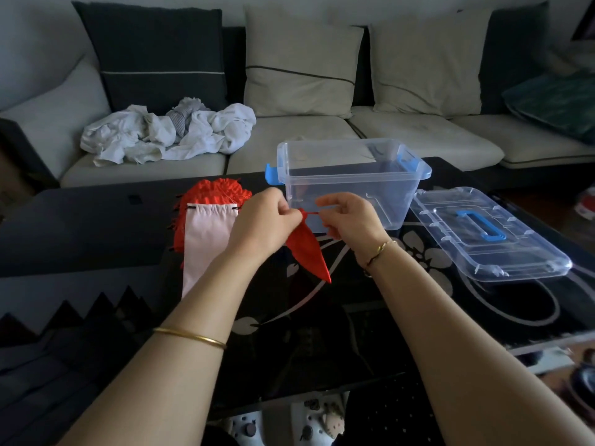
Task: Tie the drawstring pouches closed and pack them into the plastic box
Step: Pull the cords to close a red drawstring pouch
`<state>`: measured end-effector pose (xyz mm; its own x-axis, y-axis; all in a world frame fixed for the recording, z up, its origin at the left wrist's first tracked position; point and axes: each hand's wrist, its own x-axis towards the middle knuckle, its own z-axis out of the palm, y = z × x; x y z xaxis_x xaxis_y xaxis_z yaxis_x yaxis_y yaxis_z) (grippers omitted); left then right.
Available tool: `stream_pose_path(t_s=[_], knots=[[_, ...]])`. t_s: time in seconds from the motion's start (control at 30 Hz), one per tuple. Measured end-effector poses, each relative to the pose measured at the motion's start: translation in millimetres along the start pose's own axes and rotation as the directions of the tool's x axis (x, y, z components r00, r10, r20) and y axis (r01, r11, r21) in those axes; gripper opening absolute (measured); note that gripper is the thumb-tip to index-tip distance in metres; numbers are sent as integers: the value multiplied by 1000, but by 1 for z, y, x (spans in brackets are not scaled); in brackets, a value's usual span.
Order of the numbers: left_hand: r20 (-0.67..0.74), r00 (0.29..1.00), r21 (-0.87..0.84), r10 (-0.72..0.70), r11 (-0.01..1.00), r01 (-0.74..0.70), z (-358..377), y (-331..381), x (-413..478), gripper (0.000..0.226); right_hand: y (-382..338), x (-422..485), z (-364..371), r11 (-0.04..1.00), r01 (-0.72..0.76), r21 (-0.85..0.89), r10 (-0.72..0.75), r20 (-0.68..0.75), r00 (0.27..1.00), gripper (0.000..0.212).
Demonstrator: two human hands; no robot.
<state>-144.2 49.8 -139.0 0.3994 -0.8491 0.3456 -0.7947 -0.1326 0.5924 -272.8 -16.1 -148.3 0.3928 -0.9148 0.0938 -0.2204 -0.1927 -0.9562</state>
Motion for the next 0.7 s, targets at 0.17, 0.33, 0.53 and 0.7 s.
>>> stream_pose_path(t_s=[0.17, 0.33, 0.53, 0.7], knots=[[128, 976, -289, -175, 935, 206, -7, -6, 4, 24, 8, -10, -5, 980, 37, -194, 4, 204, 979, 53], [180, 935, -508, -307, 784, 356, -5, -2, 14, 26, 8, -4, -1, 894, 177, -412, -171, 51, 984, 35], [98, 972, -449, -215, 862, 236, -11, -3, 59, 15, -39, 26, -16, 897, 231, -377, -267, -46, 963, 15], [121, 982, -59, -144, 987, 152, 2, -11, 104, 22, -90, 117, -24, 888, 202, -414, -269, -110, 957, 21]])
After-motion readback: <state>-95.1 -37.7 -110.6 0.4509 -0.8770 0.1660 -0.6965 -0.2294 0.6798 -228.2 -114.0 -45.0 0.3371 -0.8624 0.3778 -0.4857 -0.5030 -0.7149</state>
